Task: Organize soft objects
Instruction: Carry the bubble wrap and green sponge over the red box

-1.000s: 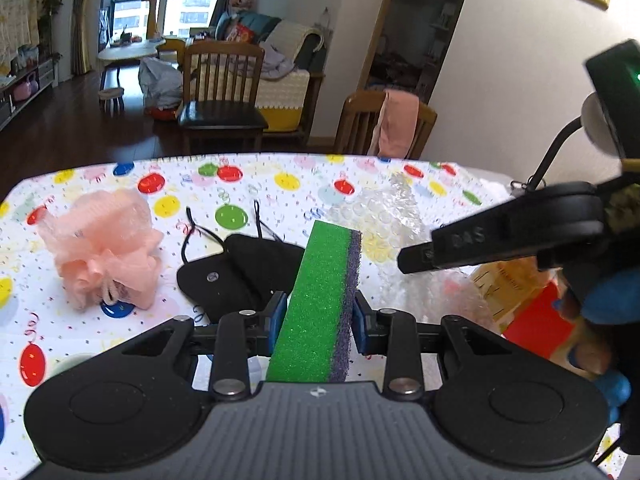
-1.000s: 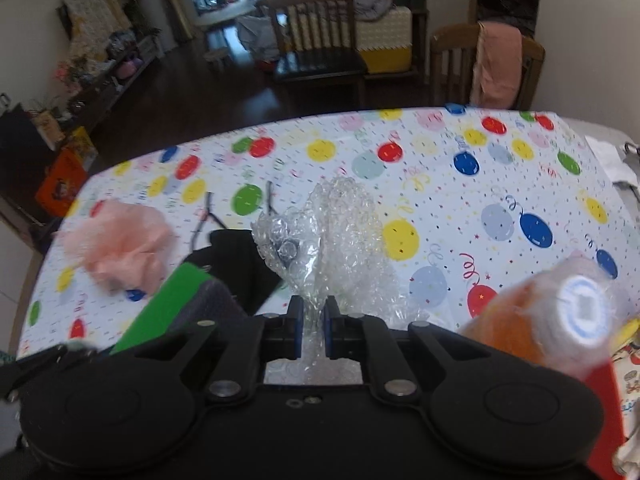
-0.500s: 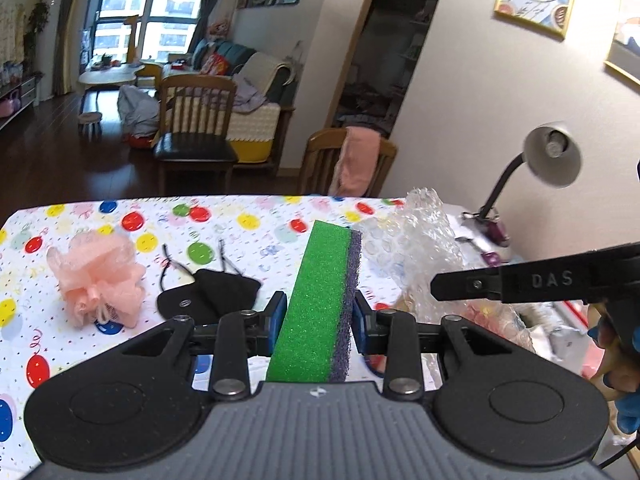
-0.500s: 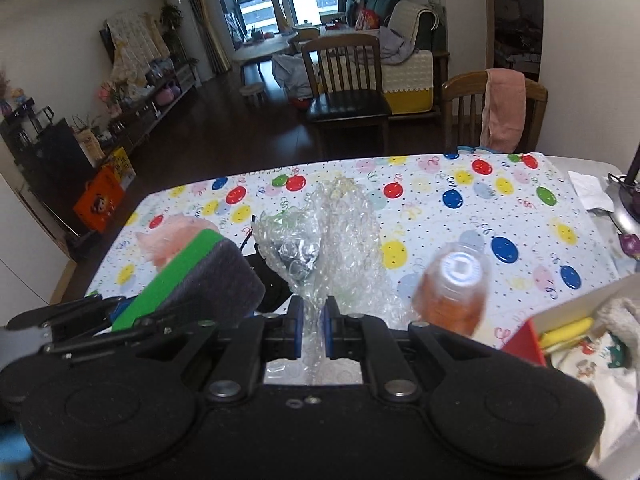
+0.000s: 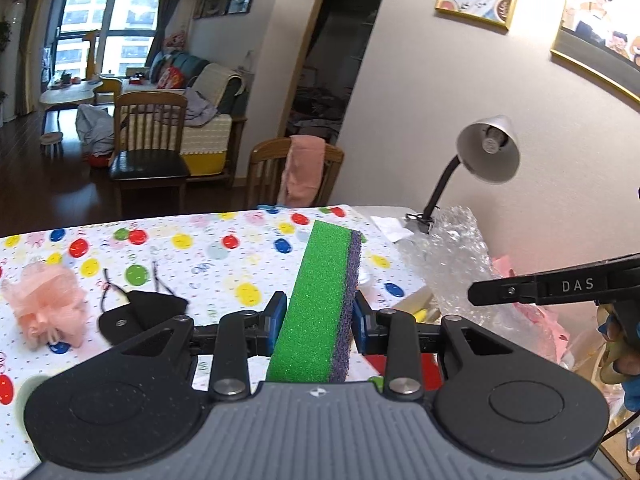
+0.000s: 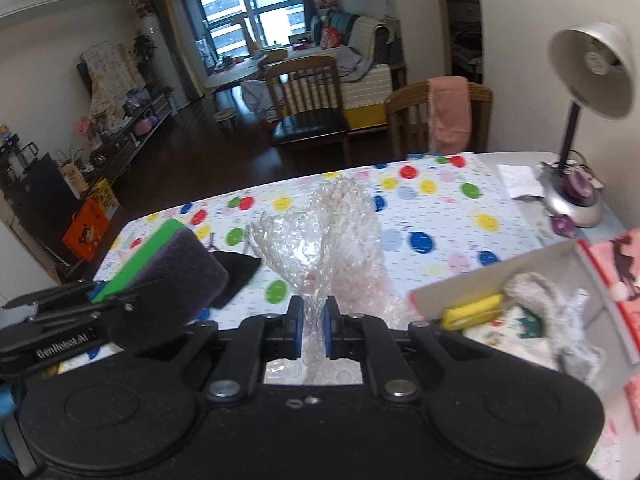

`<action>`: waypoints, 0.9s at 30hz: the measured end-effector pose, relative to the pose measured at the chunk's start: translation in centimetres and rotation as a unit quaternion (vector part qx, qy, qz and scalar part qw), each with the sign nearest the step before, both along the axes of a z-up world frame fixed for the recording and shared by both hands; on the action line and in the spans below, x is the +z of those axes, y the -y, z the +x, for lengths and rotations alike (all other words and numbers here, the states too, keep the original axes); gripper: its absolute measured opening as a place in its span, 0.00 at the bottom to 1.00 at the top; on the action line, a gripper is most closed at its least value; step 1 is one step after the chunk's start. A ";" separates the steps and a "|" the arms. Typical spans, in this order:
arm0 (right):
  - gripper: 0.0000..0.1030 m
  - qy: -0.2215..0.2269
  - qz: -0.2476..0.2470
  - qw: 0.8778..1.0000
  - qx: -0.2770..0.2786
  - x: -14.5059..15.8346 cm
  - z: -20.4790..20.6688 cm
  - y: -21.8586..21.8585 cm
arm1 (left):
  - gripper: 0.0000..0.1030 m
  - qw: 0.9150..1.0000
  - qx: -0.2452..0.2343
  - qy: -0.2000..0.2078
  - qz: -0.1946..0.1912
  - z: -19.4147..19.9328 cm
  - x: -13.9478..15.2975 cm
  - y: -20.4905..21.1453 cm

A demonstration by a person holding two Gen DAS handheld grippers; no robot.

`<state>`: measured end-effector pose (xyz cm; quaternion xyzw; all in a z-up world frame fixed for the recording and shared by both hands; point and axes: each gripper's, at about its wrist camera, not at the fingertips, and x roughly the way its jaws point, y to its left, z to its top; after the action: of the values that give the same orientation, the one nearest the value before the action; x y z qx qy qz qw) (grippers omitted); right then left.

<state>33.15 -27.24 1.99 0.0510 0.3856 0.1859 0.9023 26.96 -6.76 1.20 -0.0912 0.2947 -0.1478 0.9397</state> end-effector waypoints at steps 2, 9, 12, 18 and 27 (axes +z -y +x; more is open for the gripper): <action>0.09 0.000 -0.004 1.000 -0.007 0.1 -0.2 1.7 | 0.32 1.000 -0.005 -0.002 -0.001 0.4 0.1 1.3; 0.09 -0.012 -0.019 0.999 -0.028 -0.7 0.0 7.5 | 0.32 1.000 -0.021 -0.007 0.010 1.5 -0.1 6.7; 0.09 -0.016 -0.019 0.999 -0.036 -1.3 0.2 10.2 | 0.32 0.999 -0.029 -0.011 0.014 2.2 -0.3 9.2; 0.09 -0.026 -0.020 0.998 -0.053 -2.6 1.6 15.2 | 0.32 0.998 -0.042 -0.023 0.029 4.0 -1.3 14.2; 0.09 -0.040 -0.029 0.996 -0.075 -4.7 4.2 21.7 | 0.32 0.994 -0.061 -0.041 0.081 6.5 -4.0 21.1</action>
<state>37.30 -48.93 -2.74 0.0607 0.4215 0.1047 0.8987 33.50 -27.89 -2.77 -0.0024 0.3487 -0.1770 0.9204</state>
